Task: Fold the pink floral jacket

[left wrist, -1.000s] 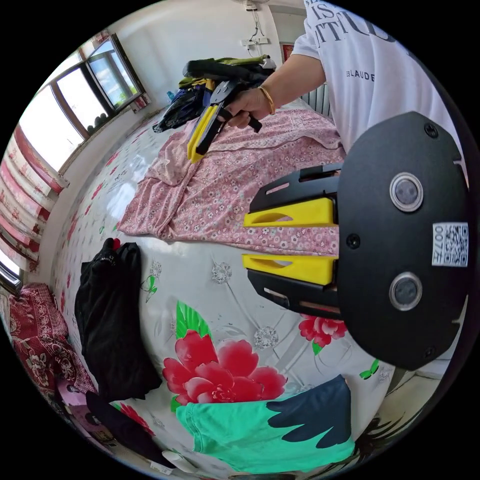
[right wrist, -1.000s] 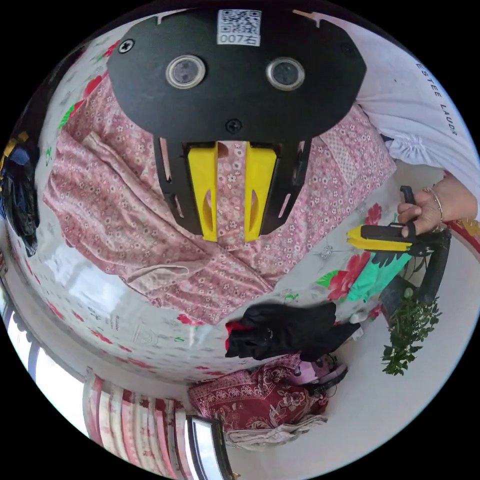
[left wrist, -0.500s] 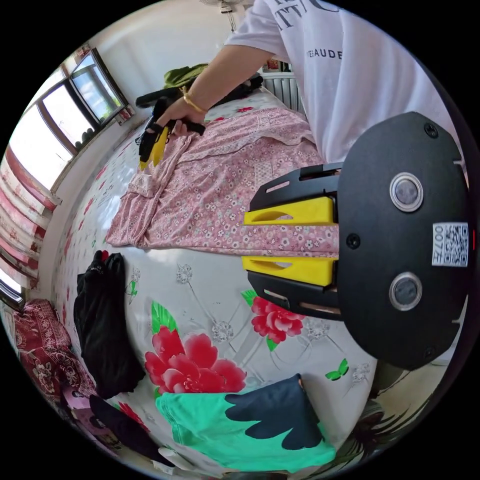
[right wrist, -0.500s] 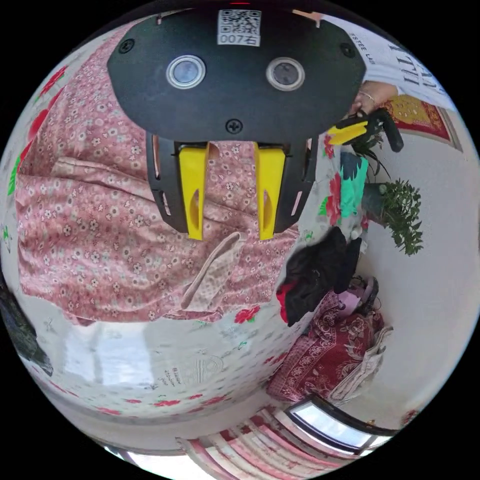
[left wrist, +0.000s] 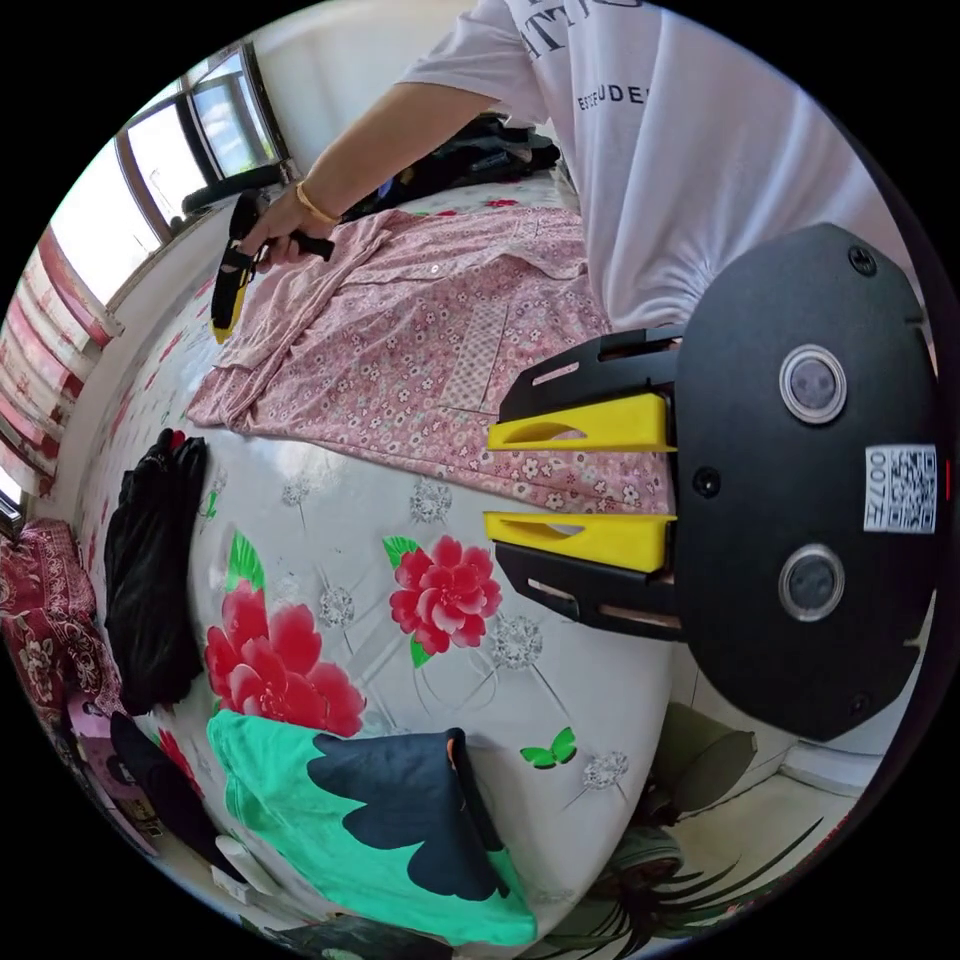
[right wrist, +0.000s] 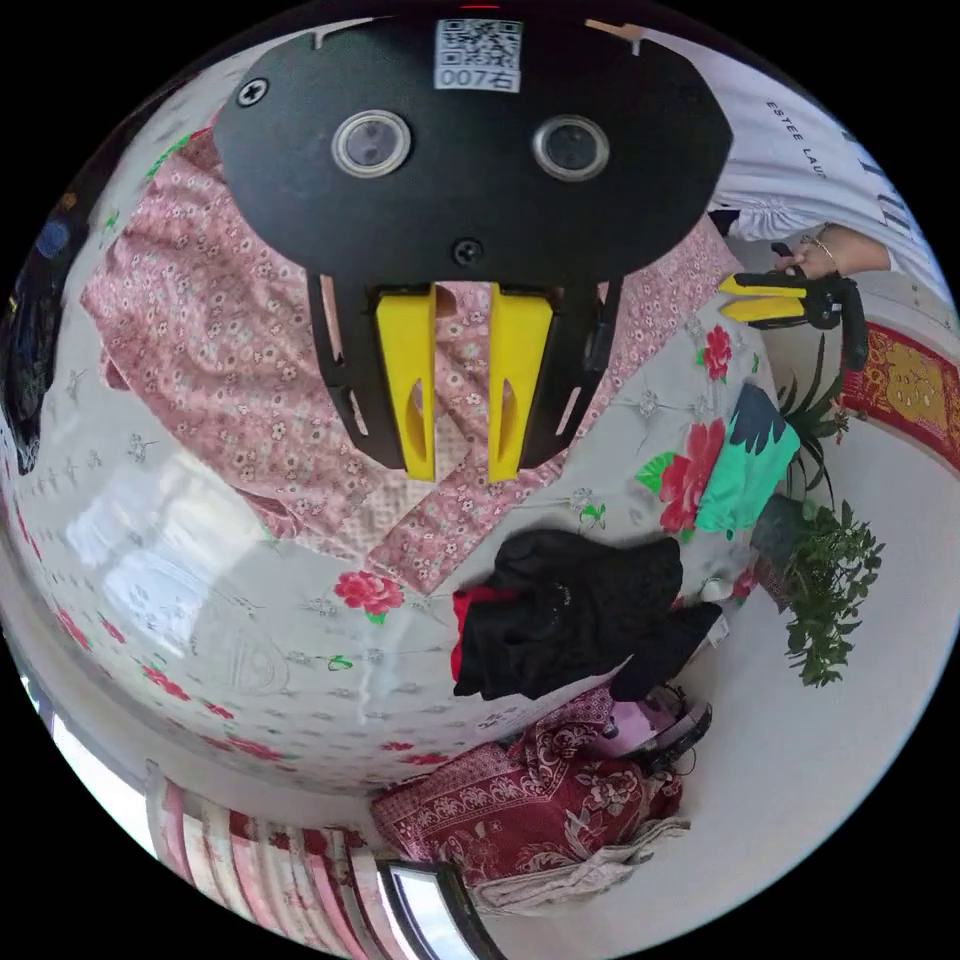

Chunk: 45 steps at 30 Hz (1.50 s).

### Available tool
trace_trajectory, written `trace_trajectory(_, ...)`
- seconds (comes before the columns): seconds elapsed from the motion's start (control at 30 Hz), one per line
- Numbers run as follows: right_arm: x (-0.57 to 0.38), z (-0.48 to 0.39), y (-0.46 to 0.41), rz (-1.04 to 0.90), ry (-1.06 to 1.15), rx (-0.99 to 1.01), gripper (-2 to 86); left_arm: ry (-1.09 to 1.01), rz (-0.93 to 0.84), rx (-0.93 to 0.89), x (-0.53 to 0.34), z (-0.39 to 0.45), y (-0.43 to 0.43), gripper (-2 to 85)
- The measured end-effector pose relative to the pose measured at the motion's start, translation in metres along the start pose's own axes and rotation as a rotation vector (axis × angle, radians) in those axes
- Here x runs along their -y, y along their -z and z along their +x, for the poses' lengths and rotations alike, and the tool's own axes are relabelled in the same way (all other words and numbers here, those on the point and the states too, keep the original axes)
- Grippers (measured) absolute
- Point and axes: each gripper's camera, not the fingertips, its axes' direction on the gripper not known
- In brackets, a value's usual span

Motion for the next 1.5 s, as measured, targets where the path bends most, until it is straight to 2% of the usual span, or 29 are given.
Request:
trace_trajectory(0.1, -0.063, 0.019, 0.051, 0.075, -0.047, 0.004, 2.3, -0.015, -0.022, -0.002, -0.007, 0.004, -0.002, 10.0)
trace_trajectory(0.17, -0.14, 0.043, 0.087, 0.077, -0.142, -0.036, 3.0, -0.052, -0.05, 0.008, -0.015, 0.007, -0.004, 10.4)
trace_trajectory(0.37, -0.348, 0.086, 0.15, -0.122, -0.549, -0.117, 6.9, -0.19, -0.126, 0.057, -0.045, 0.031, -0.011, 11.1)
trace_trajectory(0.47, -0.407, 0.08, 0.165, -0.179, -0.663, -0.097, 8.4, -0.222, -0.184, 0.03, -0.054, 0.051, -0.02, 11.7)
trace_trajectory(0.57, -0.437, 0.08, 0.166, -0.187, -0.755, -0.031, 9.6, -0.262, -0.204, 0.126, -0.063, 0.075, -0.033, 9.5)
trace_trajectory(0.7, -0.438, 0.082, 0.166, -0.173, -0.793, 0.012, 10.9, -0.344, -0.242, 0.358, -0.064, 0.119, -0.055, 5.2)
trace_trajectory(0.83, -0.411, 0.076, 0.183, -0.247, -0.69, -0.151, 12.0, -0.443, -0.246, 0.391, -0.073, 0.144, -0.068, 0.5)
trace_trajectory(0.9, -0.407, 0.077, 0.192, -0.257, -0.667, -0.179, 12.3, -0.449, -0.24, 0.317, -0.071, 0.139, -0.063, 0.3)
trace_trajectory(1.0, -0.412, 0.09, 0.188, -0.359, -0.672, -0.113, 12.8, -0.395, -0.206, 0.215, -0.07, 0.123, -0.048, 3.9)
trace_trajectory(1.1, -0.413, 0.099, 0.181, -0.391, -0.691, 0.012, 13.2, -0.418, -0.331, 0.184, -0.071, 0.121, -0.07, 6.4)
trace_trajectory(1.23, -0.387, 0.098, 0.175, -0.432, -0.552, 0.163, 13.5, -0.556, -0.376, 0.308, -0.064, 0.151, -0.086, 0.8)
trace_trajectory(1.3, -0.374, 0.103, 0.185, -0.402, -0.501, 0.214, 13.6, -0.574, -0.413, 0.123, -0.042, 0.151, -0.085, -0.3)
trace_trajectory(1.4, -0.363, 0.129, 0.216, -0.293, -0.546, 0.266, 13.6, -0.444, -0.429, -0.158, 0.002, 0.116, -0.071, -0.6)
trace_trajectory(1.5, -0.371, 0.151, 0.246, -0.257, -0.613, 0.189, 13.5, -0.389, -0.395, -0.165, 0.024, 0.087, -0.062, -0.1)
